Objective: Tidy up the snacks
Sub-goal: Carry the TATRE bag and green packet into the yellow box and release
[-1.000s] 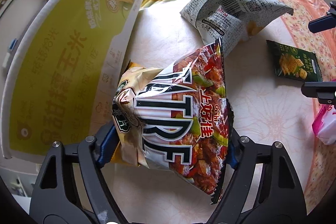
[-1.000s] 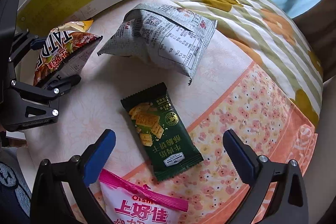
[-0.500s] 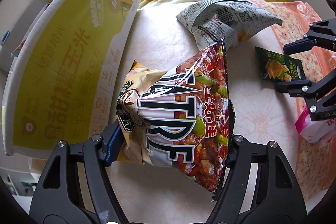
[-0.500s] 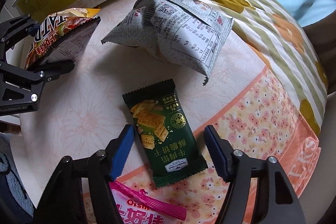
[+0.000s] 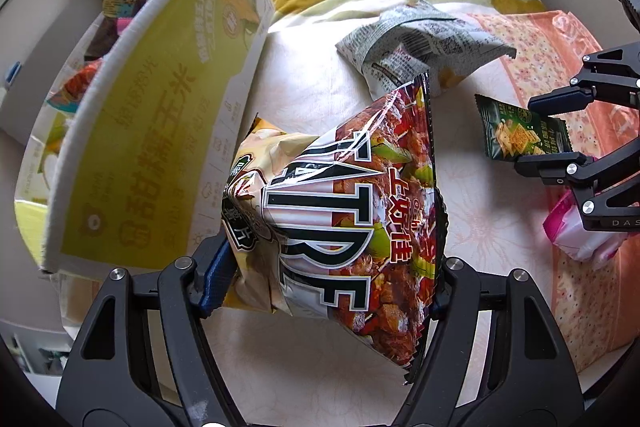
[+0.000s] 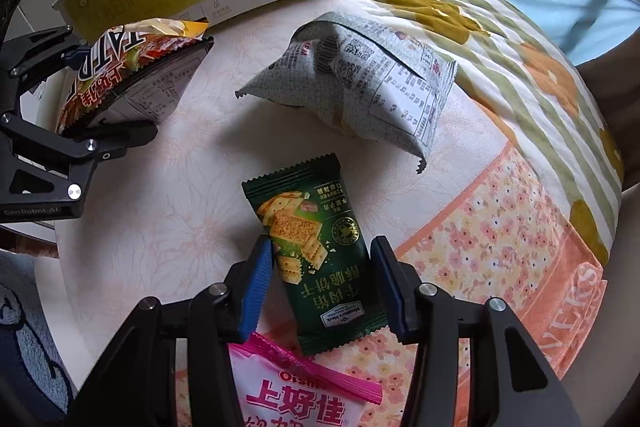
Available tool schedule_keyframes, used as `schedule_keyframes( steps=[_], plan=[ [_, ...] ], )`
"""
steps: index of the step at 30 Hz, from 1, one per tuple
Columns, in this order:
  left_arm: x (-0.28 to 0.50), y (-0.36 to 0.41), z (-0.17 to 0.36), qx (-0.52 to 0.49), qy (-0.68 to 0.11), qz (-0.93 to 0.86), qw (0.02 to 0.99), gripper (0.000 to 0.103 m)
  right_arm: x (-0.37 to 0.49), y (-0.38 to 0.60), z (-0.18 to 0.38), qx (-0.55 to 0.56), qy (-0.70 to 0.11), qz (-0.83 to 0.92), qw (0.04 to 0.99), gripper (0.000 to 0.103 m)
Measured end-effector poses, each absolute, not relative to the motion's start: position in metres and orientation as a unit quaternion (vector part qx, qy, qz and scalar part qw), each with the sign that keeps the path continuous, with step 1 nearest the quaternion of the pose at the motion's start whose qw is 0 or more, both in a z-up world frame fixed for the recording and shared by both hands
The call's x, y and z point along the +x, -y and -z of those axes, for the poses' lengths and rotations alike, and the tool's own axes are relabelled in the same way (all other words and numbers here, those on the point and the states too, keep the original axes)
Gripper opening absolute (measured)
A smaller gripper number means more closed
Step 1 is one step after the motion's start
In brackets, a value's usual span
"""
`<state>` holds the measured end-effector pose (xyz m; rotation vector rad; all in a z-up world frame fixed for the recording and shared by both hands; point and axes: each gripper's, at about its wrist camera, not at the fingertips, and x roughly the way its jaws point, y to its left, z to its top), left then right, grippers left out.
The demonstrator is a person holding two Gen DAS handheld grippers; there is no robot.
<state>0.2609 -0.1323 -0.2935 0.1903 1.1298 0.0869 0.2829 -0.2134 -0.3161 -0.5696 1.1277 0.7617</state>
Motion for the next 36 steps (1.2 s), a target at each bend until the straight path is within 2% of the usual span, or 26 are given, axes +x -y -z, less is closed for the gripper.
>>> schedule_keyframes(
  steps=[7,19,27,36],
  plan=[
    [0.246,0.134,0.255,0.085,-0.494,-0.04,0.864,0.069,0.277,0.224,0.278,-0.231,-0.508,-0.323,0.764,0.046],
    [0.22,0.105,0.156,0.061,-0.395,-0.044,0.916,0.069,0.257,0.218,0.18,-0.188,-0.456,-0.278,0.825,0.046],
    [0.225,0.035,0.103,0.053,-0.358,-0.06,0.93,0.069,0.259,0.174,0.133,-0.145,-0.429,-0.257,0.854,0.046],
    [0.252,-0.07,0.094,0.06,-0.376,-0.039,0.924,0.069,0.271,0.087,0.105,-0.085,-0.408,-0.236,0.878,0.046]
  ],
)
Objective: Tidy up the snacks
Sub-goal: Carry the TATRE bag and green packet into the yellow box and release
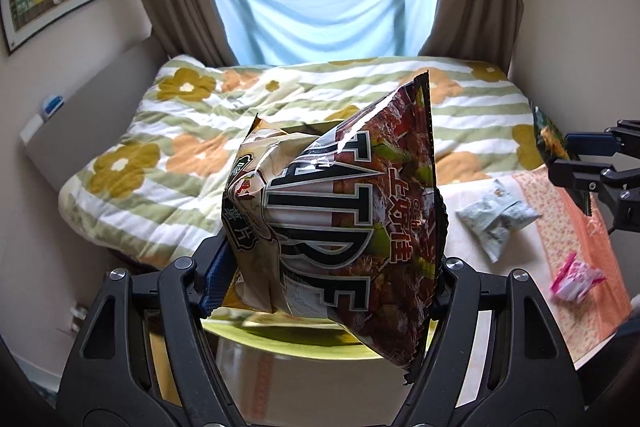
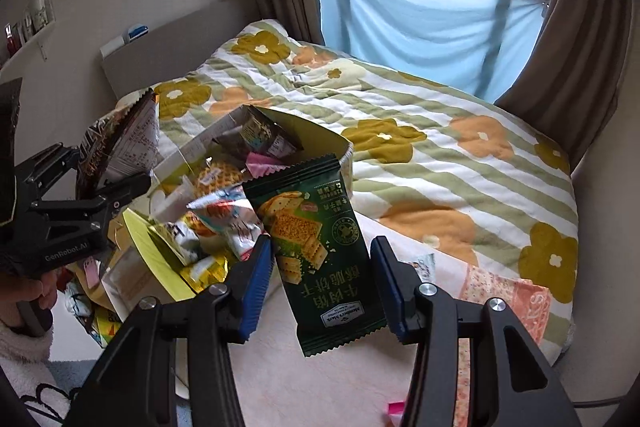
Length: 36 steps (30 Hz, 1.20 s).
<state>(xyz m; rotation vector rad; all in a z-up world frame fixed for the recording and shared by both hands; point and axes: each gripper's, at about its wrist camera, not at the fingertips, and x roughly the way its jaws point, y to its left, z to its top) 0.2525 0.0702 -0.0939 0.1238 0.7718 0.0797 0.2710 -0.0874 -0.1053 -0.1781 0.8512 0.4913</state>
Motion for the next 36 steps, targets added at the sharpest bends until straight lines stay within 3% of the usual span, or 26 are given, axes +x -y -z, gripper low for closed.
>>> schedule_keyframes(
  steps=[9,18,21,22,23,36],
  plan=[
    [0.288,-0.151,0.119,0.073,-0.414,0.003,0.907,0.07,0.282,0.001,0.119,-0.022,-0.415,-0.214,0.884,0.046],
    [0.304,-0.162,0.158,0.079,-0.465,0.06,0.88,0.071,0.274,-0.038,0.142,0.025,-0.442,-0.175,0.879,0.046],
    [0.305,-0.158,0.16,0.091,-0.468,0.074,0.876,0.083,0.274,-0.041,0.145,0.023,-0.449,-0.166,0.878,0.046],
    [0.304,-0.156,0.161,0.093,-0.468,0.076,0.876,0.1,0.275,-0.041,0.146,0.021,-0.45,-0.162,0.878,0.046],
    [0.303,-0.155,0.159,0.093,-0.464,0.077,0.877,0.103,0.275,-0.04,0.147,0.021,-0.451,-0.158,0.878,0.046],
    [0.293,-0.174,0.147,0.072,-0.463,0.089,0.879,0.103,0.27,-0.053,0.151,-0.009,-0.458,-0.148,0.876,0.046]
  ],
)
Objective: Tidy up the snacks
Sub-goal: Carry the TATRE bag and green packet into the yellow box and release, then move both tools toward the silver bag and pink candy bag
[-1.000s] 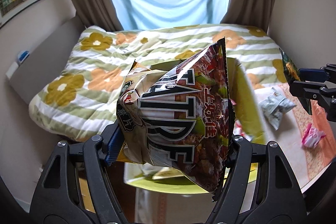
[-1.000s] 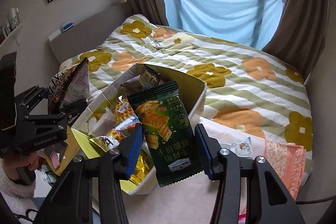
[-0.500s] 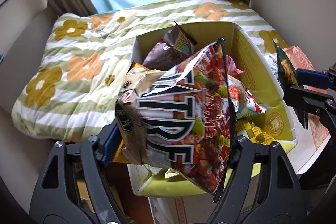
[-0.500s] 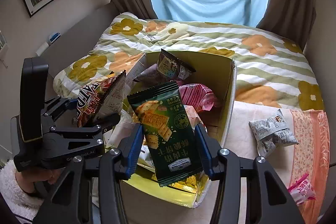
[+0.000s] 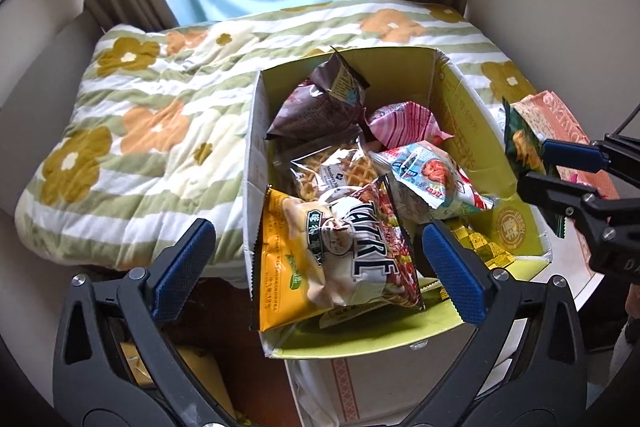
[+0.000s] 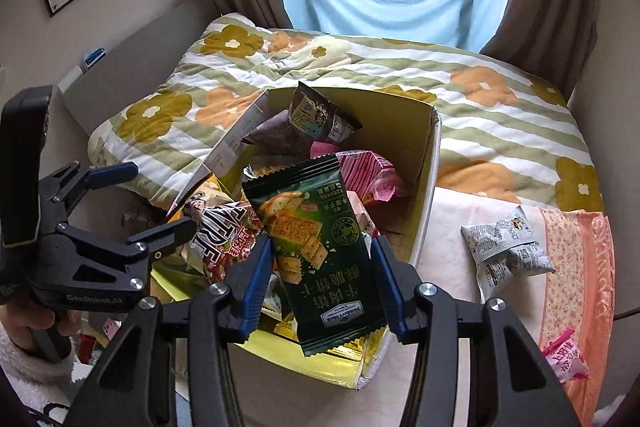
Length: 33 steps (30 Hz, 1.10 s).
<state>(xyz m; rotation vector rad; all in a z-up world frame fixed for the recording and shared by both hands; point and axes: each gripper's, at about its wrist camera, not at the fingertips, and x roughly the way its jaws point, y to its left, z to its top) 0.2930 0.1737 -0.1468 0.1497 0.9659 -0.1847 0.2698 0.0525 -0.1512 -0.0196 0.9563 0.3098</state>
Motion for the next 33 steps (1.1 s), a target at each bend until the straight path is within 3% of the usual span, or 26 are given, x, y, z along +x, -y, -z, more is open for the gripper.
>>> schedule_keyframes(
  steps=[7,9,10,11,21,33],
  plan=[
    [0.293,-0.179,0.15,0.062,-0.468,0.08,0.878,0.103,0.273,-0.054,0.169,0.0,-0.466,-0.15,0.872,0.048],
    [0.291,-0.179,0.149,0.067,-0.465,0.077,0.879,0.103,0.272,-0.055,0.172,0.009,-0.46,-0.157,0.874,0.067],
    [0.29,-0.18,0.149,0.068,-0.464,0.077,0.88,0.103,0.271,-0.055,0.172,0.011,-0.455,-0.158,0.877,0.094],
    [0.289,-0.181,0.149,0.069,-0.464,0.078,0.88,0.103,0.269,-0.055,0.172,0.013,-0.446,-0.159,0.881,0.103],
    [0.286,-0.173,0.143,0.072,-0.461,0.09,0.88,0.103,0.254,-0.049,0.168,0.025,-0.433,-0.148,0.889,0.103],
    [0.301,-0.119,0.102,0.109,-0.419,0.184,0.882,0.103,0.222,0.013,0.119,0.105,-0.39,-0.053,0.913,0.103]
  ],
)
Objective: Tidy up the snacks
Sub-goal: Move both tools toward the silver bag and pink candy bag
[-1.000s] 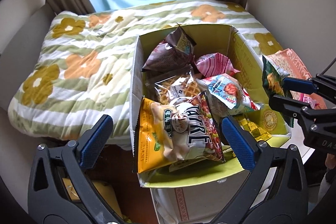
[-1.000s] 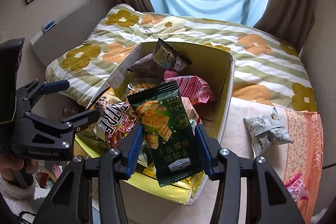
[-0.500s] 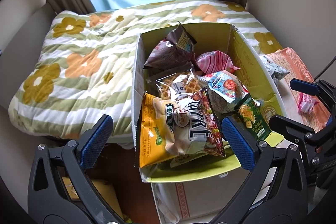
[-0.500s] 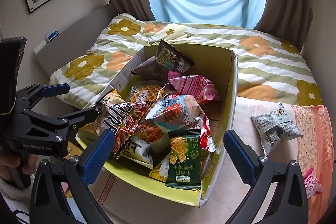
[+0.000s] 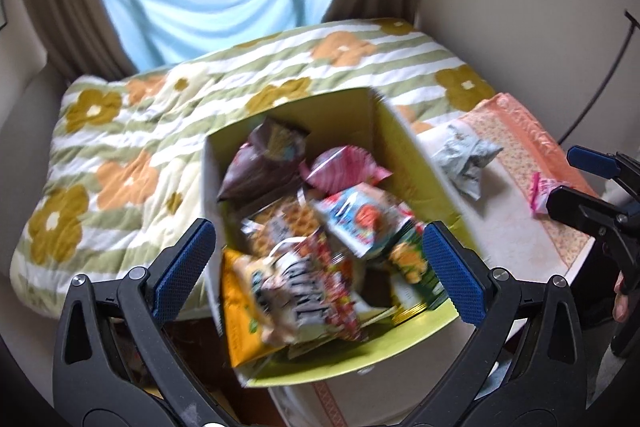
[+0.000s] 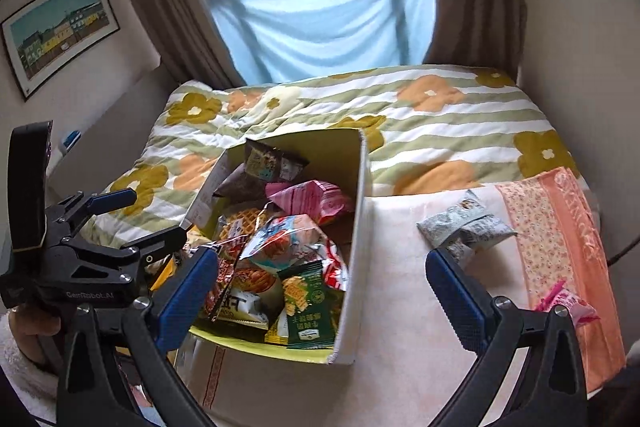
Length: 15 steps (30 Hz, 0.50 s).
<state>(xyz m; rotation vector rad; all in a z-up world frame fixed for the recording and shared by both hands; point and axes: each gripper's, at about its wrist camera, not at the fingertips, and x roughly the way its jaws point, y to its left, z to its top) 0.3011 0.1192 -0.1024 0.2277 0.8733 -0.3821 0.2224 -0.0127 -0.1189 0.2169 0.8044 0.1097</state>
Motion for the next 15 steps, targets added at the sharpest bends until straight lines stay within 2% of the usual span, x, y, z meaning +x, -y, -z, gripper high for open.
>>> schedule_keyframes(
  steps=[10,15],
  plan=[
    [0.331,-0.011,0.092,0.149,-0.404,0.266,0.862,0.103,0.187,0.127,0.11,0.174,-0.378,0.091,0.905,0.103],
    [0.354,0.061,0.121,0.204,-0.448,0.303,0.816,0.103,0.177,0.18,0.131,0.213,-0.401,0.139,0.88,0.103]
  ],
)
